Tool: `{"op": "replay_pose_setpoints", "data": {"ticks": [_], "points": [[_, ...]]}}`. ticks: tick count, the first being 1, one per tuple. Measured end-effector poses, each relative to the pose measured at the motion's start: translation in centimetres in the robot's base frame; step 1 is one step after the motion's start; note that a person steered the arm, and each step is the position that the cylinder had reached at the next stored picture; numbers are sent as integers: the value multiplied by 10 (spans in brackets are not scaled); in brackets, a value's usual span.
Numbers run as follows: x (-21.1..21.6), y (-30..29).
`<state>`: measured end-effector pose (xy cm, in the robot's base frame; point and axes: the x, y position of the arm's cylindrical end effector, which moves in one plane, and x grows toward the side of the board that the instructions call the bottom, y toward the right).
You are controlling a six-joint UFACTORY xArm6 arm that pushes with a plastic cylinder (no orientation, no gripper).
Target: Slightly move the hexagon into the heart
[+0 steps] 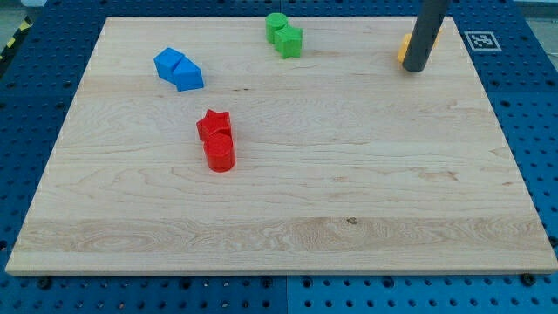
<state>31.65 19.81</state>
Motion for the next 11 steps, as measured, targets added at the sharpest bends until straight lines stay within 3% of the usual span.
{"op": "replay_pose_setpoints", "data": {"ticks": [11], "points": [[-49,-11]]}}
